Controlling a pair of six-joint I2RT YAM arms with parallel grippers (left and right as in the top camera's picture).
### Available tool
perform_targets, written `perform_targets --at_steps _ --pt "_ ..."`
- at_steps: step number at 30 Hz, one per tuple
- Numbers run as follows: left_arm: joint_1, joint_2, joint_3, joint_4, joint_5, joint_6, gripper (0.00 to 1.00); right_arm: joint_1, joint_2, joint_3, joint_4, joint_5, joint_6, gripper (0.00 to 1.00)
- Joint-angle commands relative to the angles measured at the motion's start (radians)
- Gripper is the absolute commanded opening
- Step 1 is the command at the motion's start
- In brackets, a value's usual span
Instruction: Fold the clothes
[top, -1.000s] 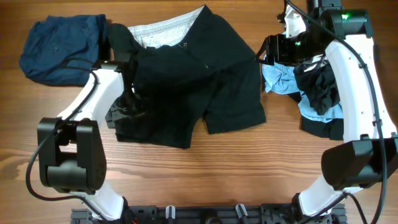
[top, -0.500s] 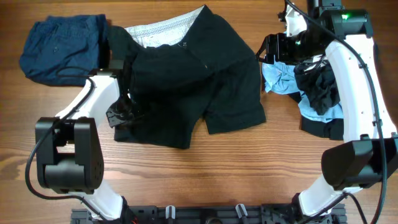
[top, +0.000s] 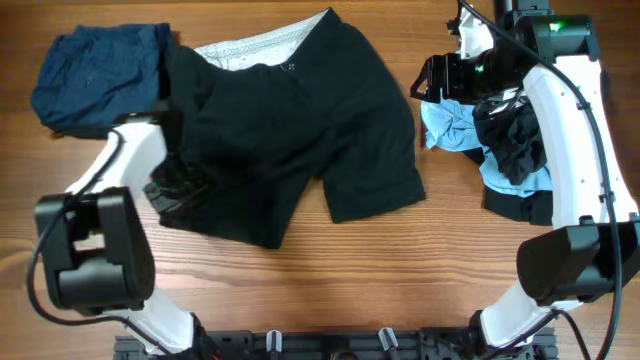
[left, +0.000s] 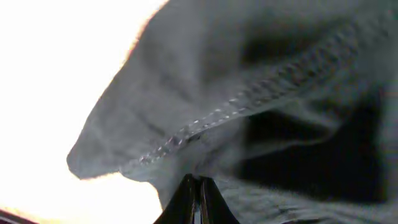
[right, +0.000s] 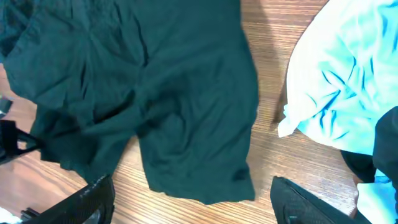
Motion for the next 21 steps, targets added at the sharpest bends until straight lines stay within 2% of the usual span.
perform_targets --at_steps 1,3,6,10,11,14,15,17,21 --pt "0.094 -0.034 -0.01 -0.006 0.046 -0.038 0.04 0.001 0.002 -0.023 0.002 0.006 -0.017 0.82" --pt "0.145 -0.034 -0.01 0.009 0.125 -0.017 0.04 0.001 0.002 -0.047 0.001 0.006 -0.016 0.82" --pt "0.192 -0.037 -0.004 0.027 0.271 0.079 0.04 0.003 0.002 -0.106 0.004 -0.018 -0.02 0.82" --pt "0.193 -0.104 0.032 0.006 0.292 0.147 0.04 0.021 0.002 -0.2 0.031 -0.039 -0.021 0.8" --pt "0.187 -0.137 0.038 0.003 0.292 0.15 0.04 0.031 0.002 -0.22 0.041 -0.039 -0.021 0.74" --pt "0.172 -0.281 0.045 0.012 0.292 0.145 0.04 0.077 0.002 -0.277 0.069 -0.039 -0.02 0.27" --pt "0.169 -0.347 0.045 0.019 0.292 0.14 0.04 0.102 0.002 -0.311 0.094 -0.039 -0.016 0.07" --pt "0.169 -0.453 0.045 0.03 0.298 0.119 0.04 0.146 0.002 -0.389 0.171 -0.039 0.032 0.04" --pt "0.132 -0.53 0.045 0.055 0.299 0.121 0.04 0.204 0.002 -0.518 0.304 -0.039 0.098 0.04"
